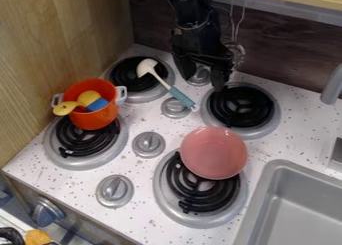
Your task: Transfer the orange pot to the lower right burner
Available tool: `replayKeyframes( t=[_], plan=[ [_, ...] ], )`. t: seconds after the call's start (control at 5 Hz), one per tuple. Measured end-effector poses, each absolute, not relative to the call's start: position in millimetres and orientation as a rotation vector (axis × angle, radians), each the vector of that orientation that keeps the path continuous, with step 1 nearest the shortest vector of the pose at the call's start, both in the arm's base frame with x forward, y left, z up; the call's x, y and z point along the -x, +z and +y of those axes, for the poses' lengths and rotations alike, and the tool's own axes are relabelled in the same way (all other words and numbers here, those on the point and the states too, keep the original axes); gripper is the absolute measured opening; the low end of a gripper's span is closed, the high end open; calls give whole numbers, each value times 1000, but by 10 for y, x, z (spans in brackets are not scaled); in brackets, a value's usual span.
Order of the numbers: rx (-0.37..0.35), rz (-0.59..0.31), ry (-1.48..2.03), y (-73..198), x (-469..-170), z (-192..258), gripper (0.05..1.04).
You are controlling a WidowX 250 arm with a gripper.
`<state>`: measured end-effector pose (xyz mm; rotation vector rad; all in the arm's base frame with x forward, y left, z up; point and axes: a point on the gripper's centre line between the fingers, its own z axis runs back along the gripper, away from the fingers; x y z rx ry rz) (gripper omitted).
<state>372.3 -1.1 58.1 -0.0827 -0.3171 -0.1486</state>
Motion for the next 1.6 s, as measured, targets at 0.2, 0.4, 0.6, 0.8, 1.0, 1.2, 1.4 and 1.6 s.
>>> replayKeyframes(
  t=[0.2,0.4,0.6,0.8,1.0,1.2,1.4,1.6],
  plan=[
    [90,-289,-144,466,-3688,-18,1001],
    [97,-293,-72,331,-3582,166,1001],
    [81,-287,-63,288,-3481,338,1001],
    [75,-240,-170,333,-3384,602,1001],
    [17,-239,-334,405,-3373,900,1001],
    [-30,-220,-452,504,-3351,1171,1001],
    [-108,-184,-594,559,-3344,1339,1001],
    [-184,-189,-643,564,-3349,1510,1001]
  ],
)
